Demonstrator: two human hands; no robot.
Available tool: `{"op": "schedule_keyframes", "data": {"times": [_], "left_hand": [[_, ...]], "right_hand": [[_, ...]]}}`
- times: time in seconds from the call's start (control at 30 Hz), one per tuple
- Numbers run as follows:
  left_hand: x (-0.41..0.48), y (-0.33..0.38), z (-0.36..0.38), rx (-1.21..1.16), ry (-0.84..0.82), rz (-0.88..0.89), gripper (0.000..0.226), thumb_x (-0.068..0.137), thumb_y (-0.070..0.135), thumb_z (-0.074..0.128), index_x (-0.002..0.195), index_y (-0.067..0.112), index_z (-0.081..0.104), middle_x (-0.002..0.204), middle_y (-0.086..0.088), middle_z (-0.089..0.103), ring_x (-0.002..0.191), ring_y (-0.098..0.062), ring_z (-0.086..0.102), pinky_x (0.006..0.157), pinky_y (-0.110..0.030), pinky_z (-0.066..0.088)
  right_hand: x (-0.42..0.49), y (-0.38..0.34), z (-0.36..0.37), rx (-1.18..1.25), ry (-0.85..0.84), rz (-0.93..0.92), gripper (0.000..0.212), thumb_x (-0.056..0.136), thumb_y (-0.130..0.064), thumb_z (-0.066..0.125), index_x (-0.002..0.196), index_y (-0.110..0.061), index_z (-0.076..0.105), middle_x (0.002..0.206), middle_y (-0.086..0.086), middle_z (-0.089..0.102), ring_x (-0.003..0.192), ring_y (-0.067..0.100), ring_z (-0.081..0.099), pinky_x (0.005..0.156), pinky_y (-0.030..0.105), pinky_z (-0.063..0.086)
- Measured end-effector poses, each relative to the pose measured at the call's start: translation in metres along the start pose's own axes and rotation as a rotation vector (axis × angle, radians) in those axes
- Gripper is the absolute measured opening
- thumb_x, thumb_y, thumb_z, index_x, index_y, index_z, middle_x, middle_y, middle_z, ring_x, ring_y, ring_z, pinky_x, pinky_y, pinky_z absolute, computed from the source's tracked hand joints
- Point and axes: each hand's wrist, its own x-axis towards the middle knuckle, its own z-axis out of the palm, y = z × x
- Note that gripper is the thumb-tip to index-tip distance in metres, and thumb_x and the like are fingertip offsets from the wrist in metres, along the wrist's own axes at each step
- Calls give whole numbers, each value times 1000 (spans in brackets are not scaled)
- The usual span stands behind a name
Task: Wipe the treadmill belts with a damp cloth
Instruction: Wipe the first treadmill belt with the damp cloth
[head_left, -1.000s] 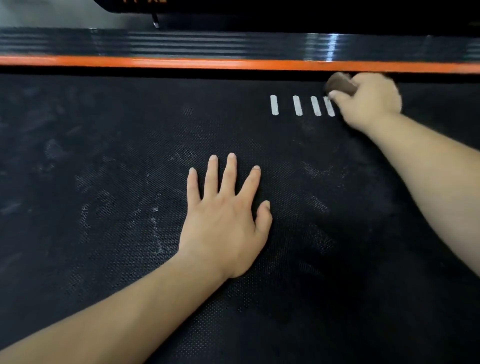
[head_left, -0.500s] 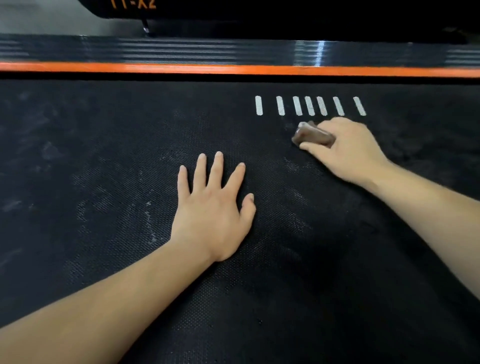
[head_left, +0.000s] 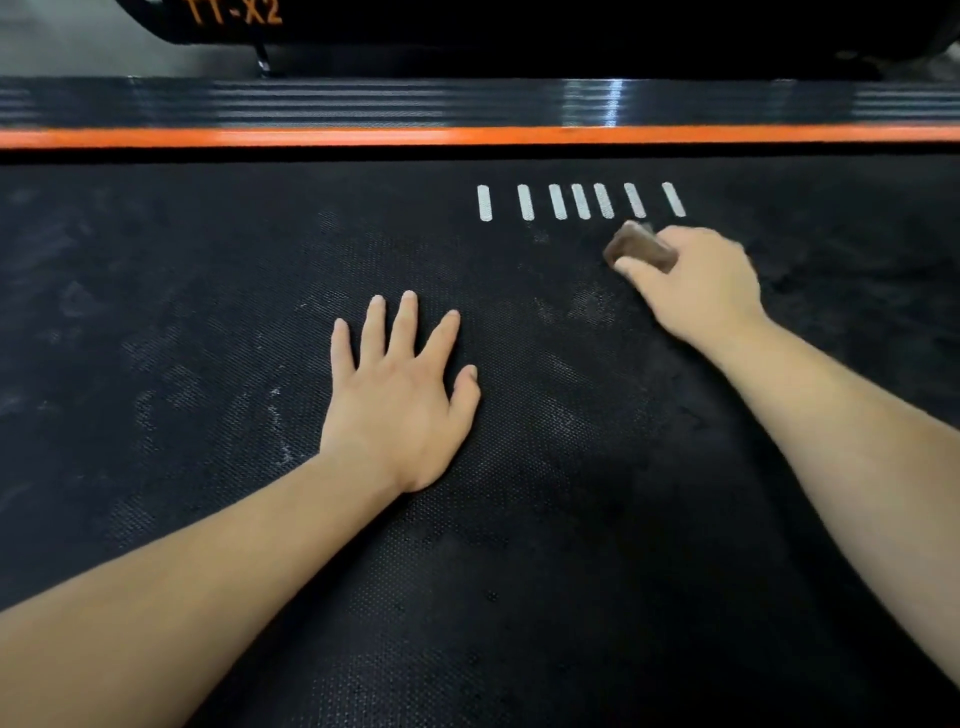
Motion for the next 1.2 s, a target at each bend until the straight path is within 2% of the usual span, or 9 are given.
{"op": "schedule_keyframes", "data": {"times": [0.07, 0.2, 0.27, 0.43, 0.6, 0.67, 0.83, 1.07, 1.2], "left_hand": [[0, 0, 0, 2, 6, -1, 72, 97, 63, 6, 164, 37, 13, 174, -6, 6, 159, -31, -4, 127, -57, -2], [1, -1, 1, 7, 14, 2, 73, 97, 63, 7, 164, 36, 13, 173, -7, 6, 159, -32, -4, 127, -58, -1], [2, -1, 2, 6, 17, 4, 72, 97, 63, 7, 164, 36, 14, 173, -8, 7, 159, -33, -3, 127, -58, -1], [2, -2, 5, 6, 34, 4, 70, 99, 63, 9, 163, 36, 17, 173, -8, 10, 159, -33, -1, 126, -59, 0], [2, -3, 5, 3, 44, 5, 66, 102, 61, 17, 163, 35, 18, 173, -9, 10, 159, -34, -1, 126, -59, 0], [1, -2, 4, -4, 43, 6, 66, 103, 59, 19, 164, 34, 19, 173, -10, 10, 159, -35, 0, 126, -60, 0], [1, -2, 4, -9, 29, 0, 65, 103, 59, 19, 164, 35, 18, 173, -9, 8, 159, -33, -2, 126, -59, -2], [1, -2, 3, -28, 37, 2, 63, 104, 58, 22, 163, 36, 21, 173, -10, 9, 159, -34, -1, 126, -59, -2], [1, -3, 1, -46, 25, 3, 61, 104, 59, 22, 162, 40, 20, 173, -8, 9, 159, -32, -2, 126, -59, -4]], "right_hand": [[-8, -10, 1, -23, 33, 20, 40, 90, -58, 60, 82, -20, 56, 90, 7, 60, 87, 35, 61, 71, 38, 43], [-83, -41, -2, 98, -163, -285, 39, 89, -57, 62, 76, -23, 47, 78, -6, 47, 70, 17, 47, 63, 34, 37], [-82, -28, -3, 62, -152, -324, 40, 87, -59, 61, 73, -24, 49, 76, -5, 49, 70, 19, 51, 63, 35, 40], [-35, 3, -1, 12, 51, 53, 43, 89, -57, 62, 77, -17, 52, 84, 4, 57, 86, 34, 61, 66, 36, 38], [-129, -37, -6, 149, -163, -315, 37, 87, -56, 63, 71, -29, 43, 72, -11, 38, 64, 14, 45, 58, 31, 30], [-131, -26, -11, 136, -152, -364, 38, 86, -59, 60, 71, -30, 41, 71, -11, 38, 64, 14, 44, 59, 30, 30], [-84, 10, -12, -37, 7, -32, 41, 90, -59, 60, 78, -21, 51, 83, -1, 52, 80, 30, 58, 67, 35, 38], [-161, -11, -18, 126, -124, -411, 37, 86, -57, 63, 71, -32, 39, 73, -11, 39, 65, 20, 51, 62, 29, 32], [-117, 27, -24, -39, 3, -58, 40, 90, -59, 61, 79, -21, 53, 81, -3, 49, 80, 30, 59, 66, 36, 42]]}}
